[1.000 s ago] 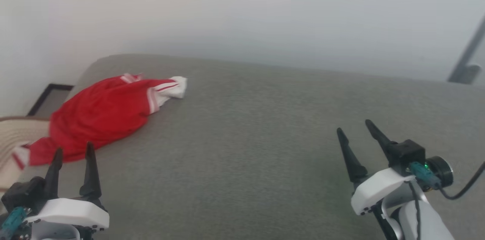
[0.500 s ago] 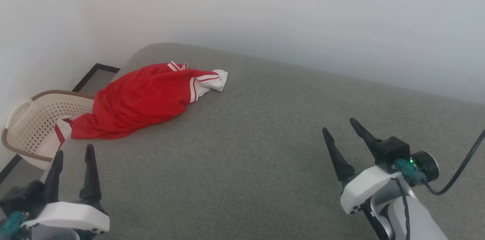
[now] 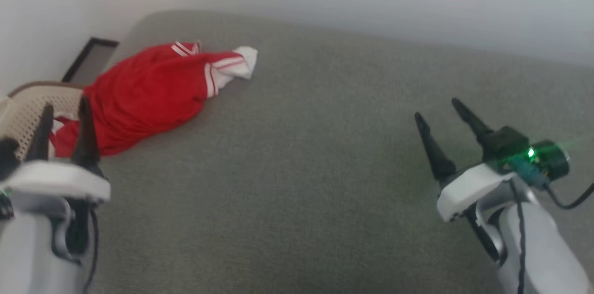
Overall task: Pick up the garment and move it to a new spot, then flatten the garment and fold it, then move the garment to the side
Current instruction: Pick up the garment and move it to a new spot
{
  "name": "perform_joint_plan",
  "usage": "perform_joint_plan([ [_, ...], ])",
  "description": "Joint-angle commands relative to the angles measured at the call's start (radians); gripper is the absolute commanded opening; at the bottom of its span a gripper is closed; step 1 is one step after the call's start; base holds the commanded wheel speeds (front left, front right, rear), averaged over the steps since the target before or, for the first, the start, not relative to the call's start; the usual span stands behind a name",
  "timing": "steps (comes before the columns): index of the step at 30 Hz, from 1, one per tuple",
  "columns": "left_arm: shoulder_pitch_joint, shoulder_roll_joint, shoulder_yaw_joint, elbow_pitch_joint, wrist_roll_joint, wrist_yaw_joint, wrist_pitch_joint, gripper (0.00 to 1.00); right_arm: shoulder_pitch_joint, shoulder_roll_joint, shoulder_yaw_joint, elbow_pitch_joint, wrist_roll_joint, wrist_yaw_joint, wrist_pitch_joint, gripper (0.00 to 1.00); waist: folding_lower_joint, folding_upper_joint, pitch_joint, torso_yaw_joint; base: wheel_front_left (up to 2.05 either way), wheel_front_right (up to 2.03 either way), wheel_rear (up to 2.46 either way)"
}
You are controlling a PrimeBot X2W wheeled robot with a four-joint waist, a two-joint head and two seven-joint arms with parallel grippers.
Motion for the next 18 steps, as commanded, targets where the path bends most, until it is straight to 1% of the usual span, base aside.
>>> perform_joint_plan([
  [1, -0.045, 0.013, -0.008, 0.022, -0.009, -0.009, 0.007, 1.00, -0.020, -0.010, -0.007, -0.013, -0.009, -0.001, 0.007, 1.00, 0.0000, 0.0000, 0.079, -0.035, 0.00, 0.00, 0.00],
  [8, -0.276, 0.077, -0.046, 0.203, -0.044, -0.029, 0.053, 1.00, -0.088, -0.040, -0.024, -0.087, -0.024, -0.001, 0.039, 1.00, 0.0000, 0.0000, 0.248, -0.090, 0.00, 0.00, 0.00],
  [12, -0.392, 0.100, -0.079, 0.328, -0.061, -0.034, 0.095, 1.00, -0.114, -0.050, -0.034, -0.124, -0.034, -0.001, 0.052, 1.00, 0.0000, 0.0000, 0.330, -0.113, 0.00, 0.00, 0.00],
  [16, -0.495, 0.127, -0.117, 0.459, -0.071, -0.036, 0.165, 1.00, -0.135, -0.057, -0.037, -0.158, -0.041, -0.001, 0.063, 1.00, 0.0000, 0.0000, 0.396, -0.132, 0.00, 0.00, 0.00],
  [17, -0.495, 0.127, -0.117, 0.459, -0.071, -0.036, 0.165, 1.00, -0.135, -0.057, -0.037, -0.158, -0.041, -0.001, 0.063, 1.00, 0.0000, 0.0000, 0.396, -0.132, 0.00, 0.00, 0.00],
  [18, -0.519, 0.130, -0.124, 0.490, -0.076, -0.036, 0.183, 1.00, -0.138, -0.060, -0.038, -0.165, -0.043, -0.001, 0.067, 1.00, 0.0000, 0.0000, 0.409, -0.135, 0.00, 0.00, 0.00],
])
